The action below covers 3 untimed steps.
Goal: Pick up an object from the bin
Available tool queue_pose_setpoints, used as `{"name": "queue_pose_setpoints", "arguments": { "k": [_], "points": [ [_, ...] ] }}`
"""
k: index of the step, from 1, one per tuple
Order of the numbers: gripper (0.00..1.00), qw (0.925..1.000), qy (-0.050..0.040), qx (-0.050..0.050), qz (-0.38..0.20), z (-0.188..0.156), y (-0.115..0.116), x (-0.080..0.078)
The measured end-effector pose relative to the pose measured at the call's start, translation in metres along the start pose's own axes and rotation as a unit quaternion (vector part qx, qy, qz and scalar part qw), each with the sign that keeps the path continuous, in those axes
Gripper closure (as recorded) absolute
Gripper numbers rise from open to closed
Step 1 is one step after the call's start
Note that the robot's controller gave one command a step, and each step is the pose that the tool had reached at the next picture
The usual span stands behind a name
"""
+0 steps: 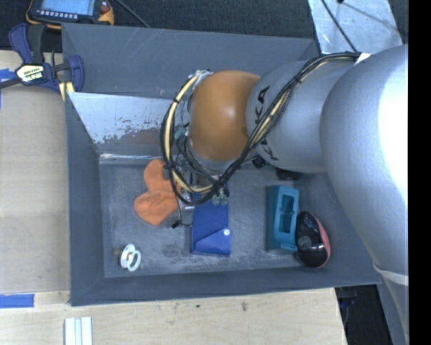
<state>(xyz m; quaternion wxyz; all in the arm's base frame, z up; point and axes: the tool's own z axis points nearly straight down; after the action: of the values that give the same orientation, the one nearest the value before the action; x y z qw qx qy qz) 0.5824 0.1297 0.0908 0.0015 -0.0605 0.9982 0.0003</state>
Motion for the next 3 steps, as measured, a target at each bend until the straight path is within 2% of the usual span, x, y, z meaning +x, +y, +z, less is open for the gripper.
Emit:
{"name": "queue_pose_setpoints", "arguments": {
  "k": [1, 2, 3],
  "points": [
    [1.00, 1.0000, 0.0000, 0.000, 0.000, 0.000, 0.000, 0.000],
    [1.00, 1.0000, 0.0000, 0.000, 0.000, 0.000, 0.000, 0.000],
    [0.00, 0.9984, 0.0005, 0.000, -0.057, 0.021, -0.038, -0.009]
  ]
}}
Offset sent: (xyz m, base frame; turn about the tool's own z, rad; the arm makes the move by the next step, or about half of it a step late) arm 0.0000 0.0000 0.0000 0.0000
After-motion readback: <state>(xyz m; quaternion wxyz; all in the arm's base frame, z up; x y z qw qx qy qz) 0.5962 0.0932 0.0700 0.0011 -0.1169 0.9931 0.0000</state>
